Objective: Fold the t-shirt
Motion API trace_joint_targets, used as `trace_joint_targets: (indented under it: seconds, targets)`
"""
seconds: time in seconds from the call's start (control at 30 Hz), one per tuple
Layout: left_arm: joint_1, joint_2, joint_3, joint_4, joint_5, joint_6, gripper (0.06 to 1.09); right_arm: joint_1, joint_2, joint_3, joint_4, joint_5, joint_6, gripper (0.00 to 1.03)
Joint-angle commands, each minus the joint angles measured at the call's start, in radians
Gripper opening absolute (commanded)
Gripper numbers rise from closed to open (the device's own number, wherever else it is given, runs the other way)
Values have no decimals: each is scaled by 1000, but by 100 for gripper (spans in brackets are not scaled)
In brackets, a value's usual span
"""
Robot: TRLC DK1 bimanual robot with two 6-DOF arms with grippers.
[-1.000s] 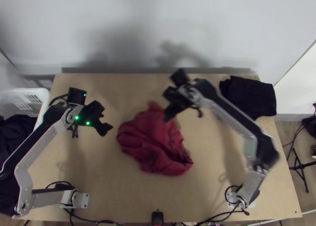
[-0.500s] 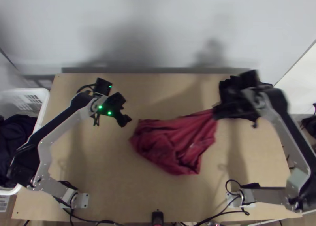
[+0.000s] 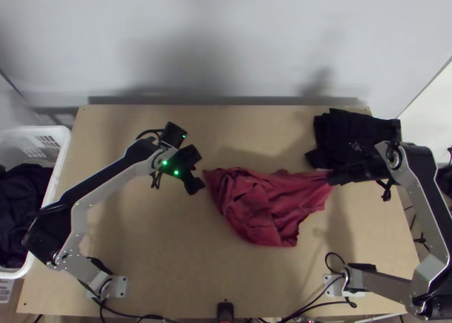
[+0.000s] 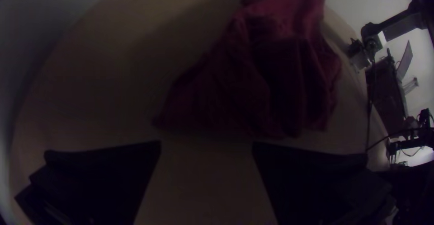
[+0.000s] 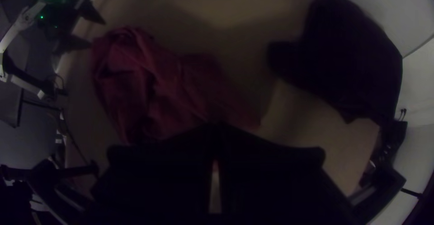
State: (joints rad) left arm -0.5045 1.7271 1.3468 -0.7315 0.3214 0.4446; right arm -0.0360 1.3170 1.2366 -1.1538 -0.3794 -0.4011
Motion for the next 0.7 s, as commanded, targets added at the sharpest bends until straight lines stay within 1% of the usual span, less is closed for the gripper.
trace_joint_targets:
  seconds: [0.0,0.13,0.3,0.33,0.37,0.4,0.43,0.47,0.5,0.53,0.6,0.67]
  targets:
    - [-32,51,-9,75,-22,-10,104,5,-13,-19,3,-3,2,3]
    - [-37,104,3,124,-24,-7,104,5,-19,-23,3,-3,2,3]
    - [-58,163,11,198,-62,-3,103,15,-27,-22,3,-6,10,3]
    - [-63,175,15,201,-64,-1,102,15,-29,-22,3,-6,10,3]
    - [-68,189,18,204,-64,-1,94,15,-29,-22,3,-6,10,3]
    - [-71,198,18,213,-64,-1,84,15,-30,-22,3,-6,10,3]
    - [-75,203,17,219,-64,-1,66,15,-30,-20,3,-6,10,3]
    - [-77,210,20,225,-62,-3,43,15,-30,-19,3,-6,10,3]
    - [-75,216,22,230,-62,-7,23,15,-32,-17,3,-6,10,3]
    - [-72,218,22,231,-62,-15,9,13,-32,-14,3,-6,10,3]
    - [-55,215,20,216,-53,-17,10,8,-33,-11,3,-4,10,3]
    - [-23,192,25,141,-24,-1,10,-4,-33,-6,3,-4,10,3]
